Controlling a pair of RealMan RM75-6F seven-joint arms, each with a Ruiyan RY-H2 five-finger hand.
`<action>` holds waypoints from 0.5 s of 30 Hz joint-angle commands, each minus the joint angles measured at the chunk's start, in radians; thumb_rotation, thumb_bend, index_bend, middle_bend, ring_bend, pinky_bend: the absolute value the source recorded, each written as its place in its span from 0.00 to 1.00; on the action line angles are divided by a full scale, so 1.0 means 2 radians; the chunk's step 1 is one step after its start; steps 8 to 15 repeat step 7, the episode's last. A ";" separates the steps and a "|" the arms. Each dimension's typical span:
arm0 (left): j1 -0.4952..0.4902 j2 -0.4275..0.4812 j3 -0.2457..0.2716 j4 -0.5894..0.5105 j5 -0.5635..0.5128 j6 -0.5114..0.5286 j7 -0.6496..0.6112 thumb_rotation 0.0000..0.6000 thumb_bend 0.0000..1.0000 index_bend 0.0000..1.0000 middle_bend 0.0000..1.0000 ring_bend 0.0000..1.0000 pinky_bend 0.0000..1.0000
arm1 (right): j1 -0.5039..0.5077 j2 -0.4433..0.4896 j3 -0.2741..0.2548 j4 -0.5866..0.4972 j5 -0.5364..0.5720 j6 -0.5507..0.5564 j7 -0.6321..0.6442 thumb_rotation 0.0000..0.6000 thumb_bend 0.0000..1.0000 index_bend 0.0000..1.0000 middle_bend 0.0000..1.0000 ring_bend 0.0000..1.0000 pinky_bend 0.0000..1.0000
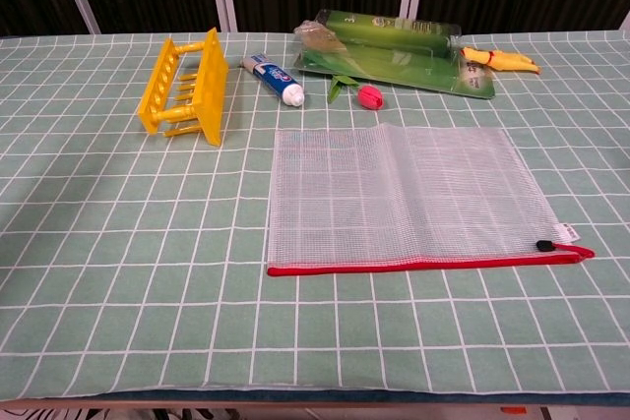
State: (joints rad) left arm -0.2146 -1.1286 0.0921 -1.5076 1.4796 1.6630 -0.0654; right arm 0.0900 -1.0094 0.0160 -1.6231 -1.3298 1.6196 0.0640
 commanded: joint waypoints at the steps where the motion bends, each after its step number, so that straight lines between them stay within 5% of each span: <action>1: 0.016 -0.008 -0.009 0.025 0.005 0.013 -0.021 1.00 0.05 0.00 0.00 0.00 0.00 | -0.014 -0.006 0.009 0.014 0.001 0.010 0.024 1.00 0.05 0.00 0.00 0.00 0.22; 15: 0.018 -0.008 -0.015 0.026 0.007 -0.002 -0.020 1.00 0.05 0.00 0.00 0.00 0.00 | -0.019 -0.008 0.013 0.017 -0.001 0.003 0.026 1.00 0.05 0.00 0.00 0.00 0.22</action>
